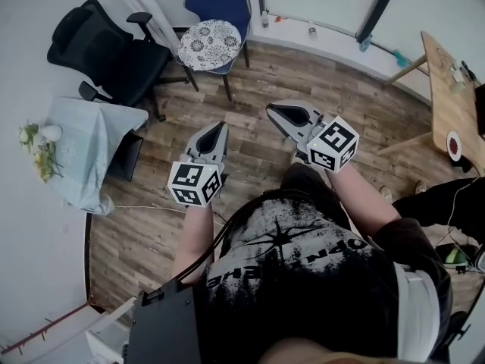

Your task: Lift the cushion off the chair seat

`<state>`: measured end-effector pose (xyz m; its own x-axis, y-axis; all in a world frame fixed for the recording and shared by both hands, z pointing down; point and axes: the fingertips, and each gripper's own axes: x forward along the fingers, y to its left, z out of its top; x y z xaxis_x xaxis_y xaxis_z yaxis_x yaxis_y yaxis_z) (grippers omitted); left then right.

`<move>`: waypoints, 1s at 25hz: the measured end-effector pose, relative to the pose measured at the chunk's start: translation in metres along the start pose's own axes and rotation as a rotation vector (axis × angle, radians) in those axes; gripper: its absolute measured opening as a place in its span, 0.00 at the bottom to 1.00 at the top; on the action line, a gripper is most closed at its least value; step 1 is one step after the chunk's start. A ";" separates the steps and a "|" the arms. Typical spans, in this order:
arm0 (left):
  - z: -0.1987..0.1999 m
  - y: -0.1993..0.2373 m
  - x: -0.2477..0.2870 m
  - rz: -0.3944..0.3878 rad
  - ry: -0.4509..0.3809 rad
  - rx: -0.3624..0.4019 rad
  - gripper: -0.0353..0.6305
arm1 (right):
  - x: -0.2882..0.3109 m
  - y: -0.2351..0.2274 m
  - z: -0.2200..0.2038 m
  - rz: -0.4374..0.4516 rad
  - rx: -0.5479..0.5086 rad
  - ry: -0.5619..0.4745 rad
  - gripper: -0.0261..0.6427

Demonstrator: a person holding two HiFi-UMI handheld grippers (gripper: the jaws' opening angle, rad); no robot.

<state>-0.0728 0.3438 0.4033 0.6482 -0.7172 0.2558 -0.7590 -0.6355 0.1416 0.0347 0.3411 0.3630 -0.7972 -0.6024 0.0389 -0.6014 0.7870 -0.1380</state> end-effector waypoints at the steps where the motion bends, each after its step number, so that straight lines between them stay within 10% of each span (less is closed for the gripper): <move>1: 0.000 0.001 0.002 0.001 0.000 -0.002 0.07 | 0.000 -0.002 0.001 -0.002 0.003 -0.003 0.07; 25: 0.030 0.057 0.101 0.082 -0.012 -0.053 0.07 | 0.061 -0.116 -0.001 0.054 0.056 0.056 0.07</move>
<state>-0.0487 0.2266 0.4089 0.5840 -0.7699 0.2573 -0.8117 -0.5586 0.1707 0.0560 0.2130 0.3824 -0.8310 -0.5497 0.0854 -0.5549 0.8083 -0.1965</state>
